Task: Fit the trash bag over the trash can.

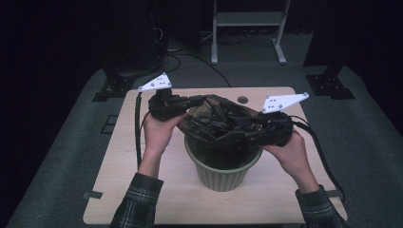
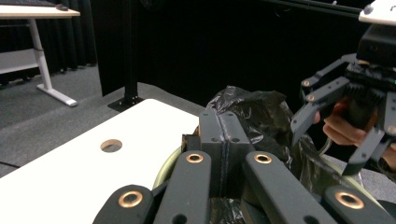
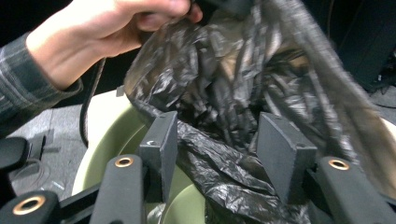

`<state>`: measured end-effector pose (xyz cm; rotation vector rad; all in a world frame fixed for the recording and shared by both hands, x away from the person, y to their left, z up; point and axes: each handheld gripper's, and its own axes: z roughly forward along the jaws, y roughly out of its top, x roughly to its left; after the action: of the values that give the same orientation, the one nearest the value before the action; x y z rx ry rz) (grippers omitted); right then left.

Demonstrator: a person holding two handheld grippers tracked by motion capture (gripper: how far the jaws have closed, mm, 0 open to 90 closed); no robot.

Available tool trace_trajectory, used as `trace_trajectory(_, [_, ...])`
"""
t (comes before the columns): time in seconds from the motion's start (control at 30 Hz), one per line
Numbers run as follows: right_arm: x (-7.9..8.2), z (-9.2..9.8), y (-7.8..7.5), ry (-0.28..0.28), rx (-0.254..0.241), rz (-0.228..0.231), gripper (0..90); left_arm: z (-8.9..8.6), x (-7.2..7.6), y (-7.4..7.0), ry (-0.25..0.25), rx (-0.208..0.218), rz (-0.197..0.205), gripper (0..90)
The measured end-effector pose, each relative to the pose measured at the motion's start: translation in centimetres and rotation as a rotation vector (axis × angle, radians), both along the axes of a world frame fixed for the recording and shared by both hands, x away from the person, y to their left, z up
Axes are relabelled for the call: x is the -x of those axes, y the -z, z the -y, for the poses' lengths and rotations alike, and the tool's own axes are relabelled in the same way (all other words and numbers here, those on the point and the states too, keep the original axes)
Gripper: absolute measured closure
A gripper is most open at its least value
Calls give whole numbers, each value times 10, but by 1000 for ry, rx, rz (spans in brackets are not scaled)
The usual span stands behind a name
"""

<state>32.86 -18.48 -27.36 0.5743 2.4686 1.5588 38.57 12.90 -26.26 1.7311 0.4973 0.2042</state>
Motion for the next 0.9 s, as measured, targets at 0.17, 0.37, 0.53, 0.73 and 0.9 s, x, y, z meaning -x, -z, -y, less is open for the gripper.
trace_trajectory(0.17, [-4,-13,10,-17,49,-14,488,0,-1,0,-7,9,-1,897])
trace_trajectory(0.37, [-4,-14,17,-49,67,-33,897,-5,-1,3,-16,10,-4,897])
trace_trajectory(0.53, [-4,-2,17,-61,36,-54,900,-17,-3,8,-49,-6,-12,897])
trace_trajectory(0.73, [-1,30,11,-37,-4,-56,900,-41,-5,18,-92,-14,-49,897])
trace_trajectory(0.9, [1,59,8,-6,-26,-48,900,-59,-2,26,-123,-41,-65,896])
